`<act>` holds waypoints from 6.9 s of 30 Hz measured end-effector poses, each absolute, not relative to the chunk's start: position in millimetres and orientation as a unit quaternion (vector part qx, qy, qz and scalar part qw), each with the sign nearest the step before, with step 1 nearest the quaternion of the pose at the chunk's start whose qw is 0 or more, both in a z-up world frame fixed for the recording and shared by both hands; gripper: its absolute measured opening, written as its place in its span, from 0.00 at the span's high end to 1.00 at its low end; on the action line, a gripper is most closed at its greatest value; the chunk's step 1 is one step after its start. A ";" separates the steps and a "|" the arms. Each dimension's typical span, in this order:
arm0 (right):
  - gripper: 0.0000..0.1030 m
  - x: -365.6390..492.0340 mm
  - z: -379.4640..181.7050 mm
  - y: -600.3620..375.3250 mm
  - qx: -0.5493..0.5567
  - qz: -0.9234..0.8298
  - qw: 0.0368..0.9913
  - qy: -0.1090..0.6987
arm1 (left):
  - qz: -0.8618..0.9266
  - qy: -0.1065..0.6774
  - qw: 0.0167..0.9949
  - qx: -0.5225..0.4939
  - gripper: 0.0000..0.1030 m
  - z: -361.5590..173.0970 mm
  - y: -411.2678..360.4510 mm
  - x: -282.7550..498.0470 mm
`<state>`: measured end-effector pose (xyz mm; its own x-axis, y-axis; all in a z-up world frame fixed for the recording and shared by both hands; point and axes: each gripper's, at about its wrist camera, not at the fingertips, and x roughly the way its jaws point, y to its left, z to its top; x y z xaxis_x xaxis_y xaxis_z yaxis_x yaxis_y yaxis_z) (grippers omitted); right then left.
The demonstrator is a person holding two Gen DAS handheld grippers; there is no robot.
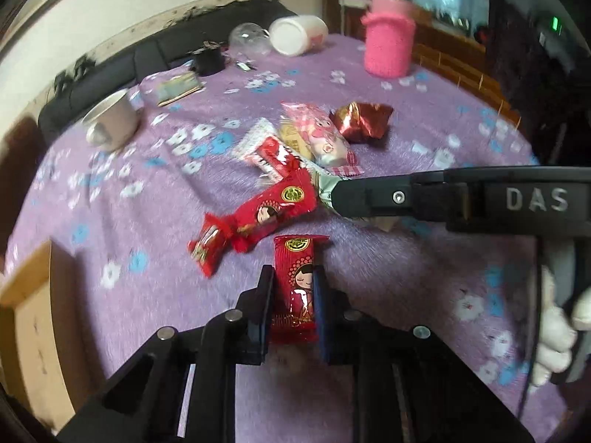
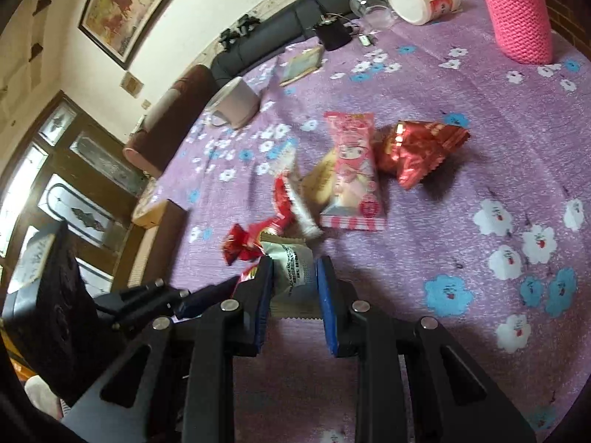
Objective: Organize snacks
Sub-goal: 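Grasp a white-silver packet with the right gripper while the left grasps a red packet, then carry both packets into the box and open both grippers, then move both grippers back over the remaining snacks on the table, then grasp a red candy with the left gripper while the right grasps a red candy packet, then carry both red candies over the box and open both grippers, then move both grippers back toward the remaining packets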
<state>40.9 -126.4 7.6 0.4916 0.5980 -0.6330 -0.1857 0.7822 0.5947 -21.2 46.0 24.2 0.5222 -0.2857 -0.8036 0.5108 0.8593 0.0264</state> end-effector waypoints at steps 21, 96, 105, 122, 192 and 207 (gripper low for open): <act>0.74 -11.8 26.4 -36.2 0.214 0.362 0.792 0.443 | -0.103 0.387 0.909 -0.114 0.81 67.1 278.4 -72.7; 0.73 33.3 10.7 -69.7 0.058 0.148 0.877 0.453 | -0.181 0.420 0.889 -0.021 0.19 48.4 100.1 -16.2; 0.73 39.8 5.3 -94.3 0.107 0.144 0.866 0.466 | -0.183 0.440 0.877 0.055 0.31 20.0 63.1 25.1; 0.77 31.3 12.5 -77.9 0.144 0.245 0.851 0.442 | -0.179 0.422 0.889 0.005 0.81 44.0 106.1 -6.5; 0.44 -12.3 69.2 76.6 0.029 0.280 0.880 0.382 | -0.064 0.338 0.929 -0.140 0.22 104.8 271.7 -85.2; 0.30 -7.0 51.6 -125.8 0.093 0.117 0.913 0.379 | -0.188 0.402 0.893 -0.075 0.21 56.9 112.9 -94.6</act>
<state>-7.0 -125.8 51.6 0.6851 0.2846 -0.6705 -0.1435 0.9552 0.2588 -94.6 112.9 56.9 0.6058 -0.3962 -0.6899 0.2749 0.9180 -0.2858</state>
